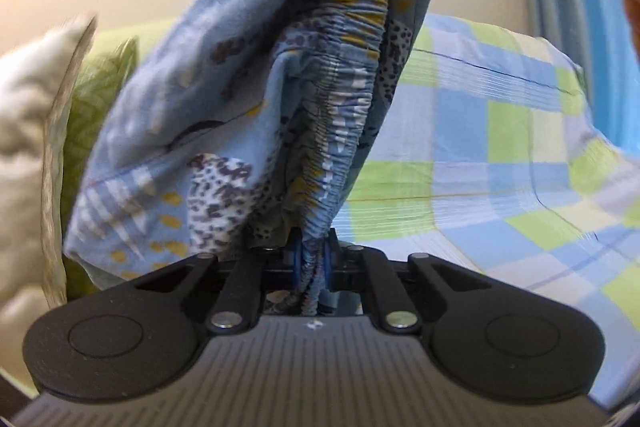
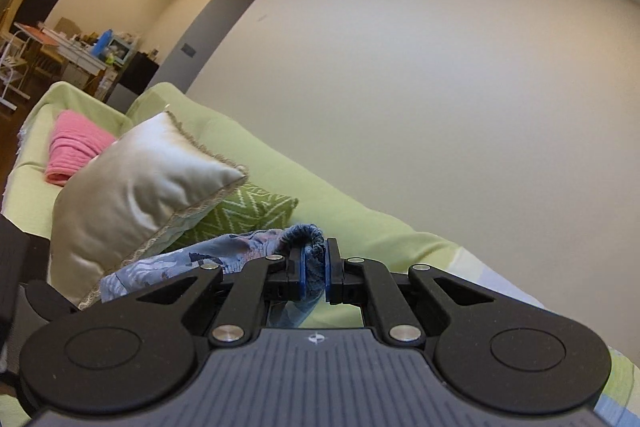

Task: Fold clothes
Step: 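Lift the blue patterned garment off the pile with both grippers, then lay the garment flat on the plaid sheet and open both grippers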

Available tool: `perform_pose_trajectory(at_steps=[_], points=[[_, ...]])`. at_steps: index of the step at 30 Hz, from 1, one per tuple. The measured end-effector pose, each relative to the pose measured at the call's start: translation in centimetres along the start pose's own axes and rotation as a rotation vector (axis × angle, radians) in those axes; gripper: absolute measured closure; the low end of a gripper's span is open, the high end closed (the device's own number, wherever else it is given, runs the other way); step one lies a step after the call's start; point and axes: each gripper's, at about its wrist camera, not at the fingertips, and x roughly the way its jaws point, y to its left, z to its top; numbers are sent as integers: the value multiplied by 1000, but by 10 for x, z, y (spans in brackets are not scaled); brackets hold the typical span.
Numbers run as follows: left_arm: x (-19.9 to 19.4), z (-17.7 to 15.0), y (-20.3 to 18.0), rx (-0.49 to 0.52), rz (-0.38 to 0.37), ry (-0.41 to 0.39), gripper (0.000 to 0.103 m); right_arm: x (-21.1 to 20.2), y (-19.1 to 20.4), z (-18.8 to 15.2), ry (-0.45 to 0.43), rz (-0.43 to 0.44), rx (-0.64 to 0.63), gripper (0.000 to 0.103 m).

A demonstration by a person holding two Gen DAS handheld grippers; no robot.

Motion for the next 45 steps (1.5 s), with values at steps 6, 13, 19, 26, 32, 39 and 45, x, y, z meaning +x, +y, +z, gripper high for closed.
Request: perform_pose_trajectory(at_steps=[6,13,19,26,32,39,45], points=[[-62,39,-24,206,-74,-75,96,-86,-45,-8,25,-124,91,97],[-120,99,-86,366,-165,-219,96,-211,-76,2,33,-301,86,97],[-70,138,-166,453,-305,-231,96,-239,-126,-20,128,-462,48,97],[109,113,-269,449,-441,-51,90,-169,-219,-172,397,-531,154,96],[264,34,-287,277,-501,213,73,-105,-270,-377,764,-580,331,68],[301,-24,-245,176,-503,359,55,-189,-239,-460,772,-616,669,48],[326,-31,-251,91,-601,421,55,-238,-229,-488,765,-559,875,31]])
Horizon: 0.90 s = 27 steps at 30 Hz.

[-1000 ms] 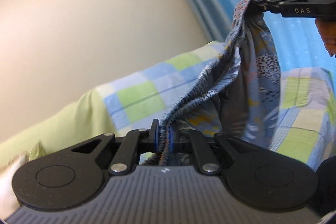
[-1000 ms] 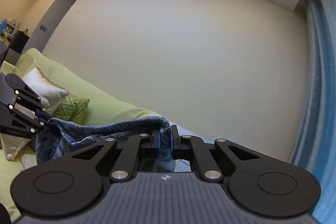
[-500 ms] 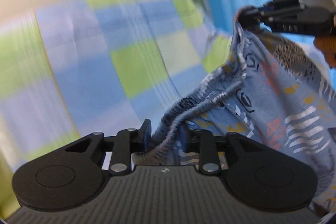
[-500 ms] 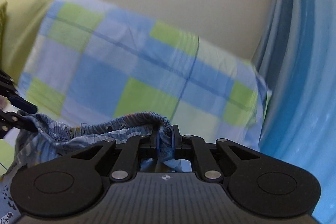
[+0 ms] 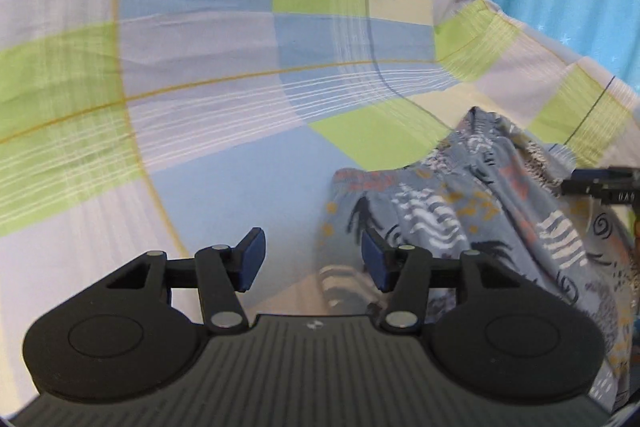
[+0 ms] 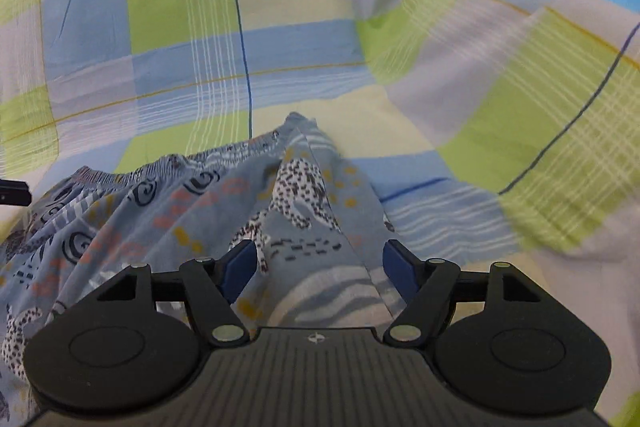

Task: Fold clothes
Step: 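Lay the garment flat on the plaid sheet and open both grippers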

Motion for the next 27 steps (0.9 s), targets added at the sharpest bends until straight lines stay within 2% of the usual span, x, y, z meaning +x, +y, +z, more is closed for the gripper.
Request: perform_pose_trajectory(at_steps=[4,7,8,12,14,15,16,19,20,21,22,23,25,27], points=[[30,12,-10,32,-29,66,62,8,-2,13,-4,15,-60,31],[38,14,-17,79,-11,83,87,27,2,33,-4,29,-120,31],[38,14,-19,87,-7,80,102,36,5,42,1,33,-146,31],[15,30,-14,113,63,-27,102,73,15,73,52,47,-208,36],[9,47,-3,103,100,-72,102,96,17,86,118,47,-229,61],[11,55,4,99,108,-79,102,105,15,91,135,60,-227,91],[15,62,10,94,111,-76,102,113,13,96,137,70,-223,103],[43,69,18,97,134,-34,100,123,13,110,59,1,-225,101],[52,67,20,91,132,-12,95,128,12,114,44,-32,-223,101],[59,64,22,75,129,7,87,133,11,116,35,-64,-220,86],[65,61,24,61,132,19,82,135,10,116,27,-88,-213,58],[64,57,25,47,141,17,77,135,10,116,16,-108,-205,48],[53,48,30,14,146,-3,77,119,9,111,-30,-125,-194,49],[35,37,34,-17,152,-10,70,89,9,103,-81,-132,-191,46]])
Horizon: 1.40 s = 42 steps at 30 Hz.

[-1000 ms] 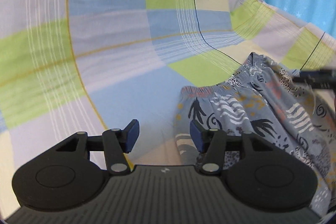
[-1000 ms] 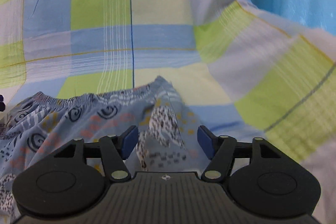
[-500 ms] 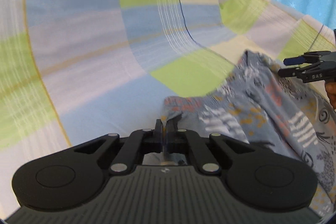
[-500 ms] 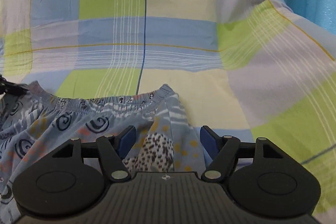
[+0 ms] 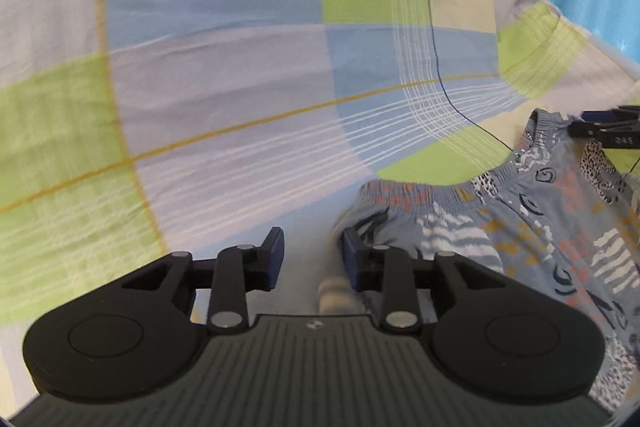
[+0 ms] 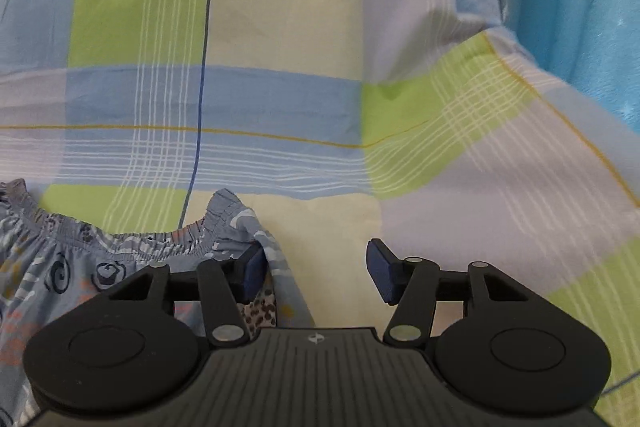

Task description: Fold clothes

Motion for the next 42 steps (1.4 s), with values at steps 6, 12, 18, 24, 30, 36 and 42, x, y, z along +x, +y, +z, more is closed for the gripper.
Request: perform_pose_trajectory(at_steps=[6,12,18,24,30,36,42], points=[[-75,-54,2,0,-19,26,59,-114,-7,-61,-26,94,56,38],[-125,-118,-21,43,-99,102,55,-201,-3,-156,26,79,117,38],[-143,-139,-54,157,-127,107,61,-200,-16,-184,100,120,301,102],[-141,-135,-68,205,-128,109,74,-199,-48,-180,81,-53,364,99],[-141,-136,-56,147,-150,115,74,-204,-47,-184,42,-8,406,61],[-146,-140,-61,190,-145,118,91,-191,-45,-186,136,-55,386,62],[-161,-142,-46,189,-54,98,103,-232,-19,-166,57,-120,300,59]])
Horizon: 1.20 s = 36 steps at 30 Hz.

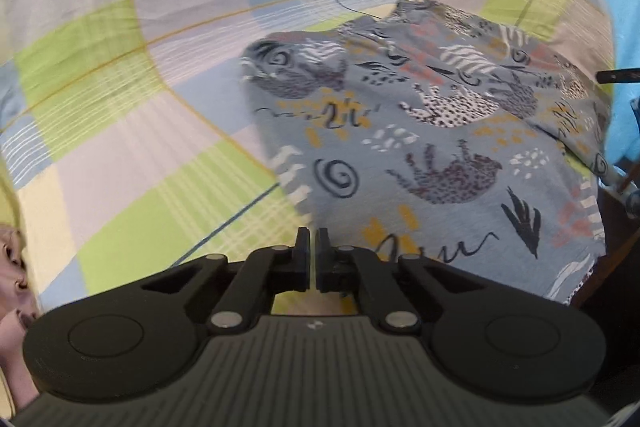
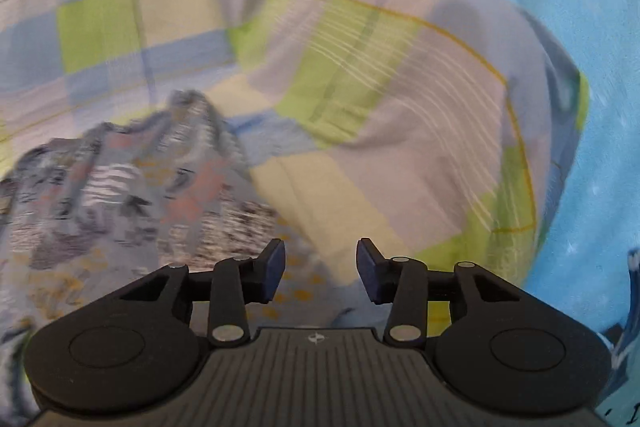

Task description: Fold clothes

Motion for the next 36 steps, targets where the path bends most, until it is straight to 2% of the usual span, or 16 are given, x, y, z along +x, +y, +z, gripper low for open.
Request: perform_pose_trajectory(at_steps=[4,6,8,10,13,15,18,21,24,27,30,32,36], points=[[-15,-7,11,-50,-40,-10,99,-42,50,12,-53,129,-124,55],[-22,-12,10,-45,-55,-15,91,-59,92,10,-54,226,-237,54],[-29,-17,8,-38,-58,-24,84,-68,136,-4,-22,340,-366,54],[-34,-23,8,-47,-74,-29,84,-73,179,-28,5,427,-514,53],[-41,-33,9,-52,-91,-28,76,-73,236,-68,24,498,-719,53],[-46,-39,9,-34,-106,-26,75,-73,262,-89,27,543,-797,53],[-58,-50,9,-13,-161,-28,74,-72,289,-116,14,536,-940,53],[-65,-64,5,14,-201,-32,72,-66,297,-122,9,524,-971,57],[-62,-77,-7,50,-207,-24,71,-62,291,-108,29,535,-856,61],[-58,-84,-14,48,-211,-40,68,-58,290,-102,36,514,-860,63],[-54,-85,-18,27,-218,-74,68,-54,289,-105,46,483,-914,89],[-52,-83,-19,11,-211,-90,68,-53,284,-103,46,474,-893,90],[-47,-82,-22,-40,-163,-128,69,-52,268,-98,54,450,-816,82]])
